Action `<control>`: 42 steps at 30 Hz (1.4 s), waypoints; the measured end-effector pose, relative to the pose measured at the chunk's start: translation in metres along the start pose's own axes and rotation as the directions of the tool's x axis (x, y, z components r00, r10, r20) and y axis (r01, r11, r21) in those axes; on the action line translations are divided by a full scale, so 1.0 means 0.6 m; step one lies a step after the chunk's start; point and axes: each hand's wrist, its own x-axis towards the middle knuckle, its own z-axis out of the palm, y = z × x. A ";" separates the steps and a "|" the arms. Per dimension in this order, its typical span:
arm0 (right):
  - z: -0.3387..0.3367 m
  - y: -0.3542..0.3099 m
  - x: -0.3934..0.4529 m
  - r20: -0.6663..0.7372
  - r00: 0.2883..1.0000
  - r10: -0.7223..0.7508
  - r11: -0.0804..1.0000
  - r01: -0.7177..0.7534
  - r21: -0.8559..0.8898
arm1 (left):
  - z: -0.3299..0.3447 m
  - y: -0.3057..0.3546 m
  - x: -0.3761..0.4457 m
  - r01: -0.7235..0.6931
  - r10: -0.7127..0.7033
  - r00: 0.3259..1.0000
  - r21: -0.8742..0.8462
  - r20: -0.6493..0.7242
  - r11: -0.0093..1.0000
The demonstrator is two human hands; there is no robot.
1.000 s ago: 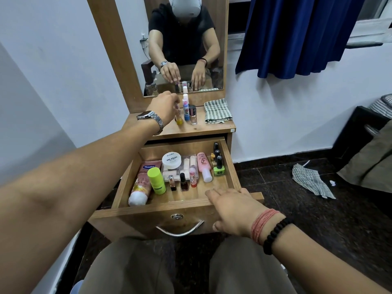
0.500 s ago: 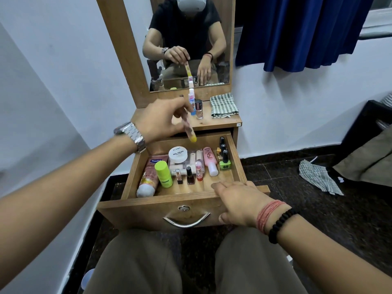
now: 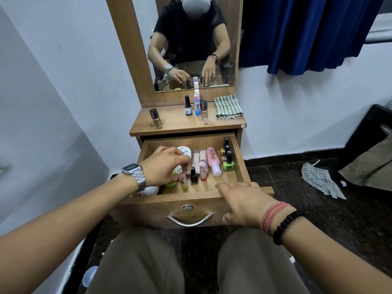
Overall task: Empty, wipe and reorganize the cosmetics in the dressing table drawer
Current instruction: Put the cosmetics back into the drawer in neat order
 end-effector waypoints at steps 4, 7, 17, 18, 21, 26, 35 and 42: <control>0.001 0.000 0.000 -0.005 1.000 -0.003 1.000 0.003 -0.001 | 0.009 -0.004 0.002 0.000 0.000 1.000 0.027 -0.001 1.000; 0.001 0.001 0.001 -0.006 1.000 -0.006 1.000 0.006 0.002 | 0.012 -0.008 0.003 0.005 -0.007 1.000 0.056 0.019 0.998; 0.001 0.002 0.001 -0.009 1.000 -0.014 1.000 0.014 -0.002 | 0.014 -0.010 0.005 -0.028 0.024 0.998 0.074 0.050 0.997; 0.001 0.002 0.001 -0.009 1.000 -0.015 1.000 0.015 -0.002 | 0.013 -0.011 0.005 -0.033 0.030 0.998 0.075 0.047 0.997; 0.001 0.002 0.001 -0.008 1.000 -0.016 1.000 0.016 0.002 | 0.000 -0.019 0.006 -0.047 0.048 0.999 0.064 -0.004 0.997; 0.001 0.001 0.001 -0.011 1.000 -0.015 1.000 0.015 0.000 | -0.058 -0.036 0.035 0.018 -0.031 0.976 -0.062 -0.217 0.998; 0.005 0.002 0.002 -0.021 1.000 -0.022 1.000 0.022 0.002 | -0.126 -0.057 0.171 0.177 -0.241 0.884 -0.190 -0.400 0.966; 0.008 0.004 0.007 -0.025 0.999 -0.024 1.000 0.024 -0.007 | -0.119 -0.036 0.258 0.132 -0.158 0.914 -0.094 -0.375 0.987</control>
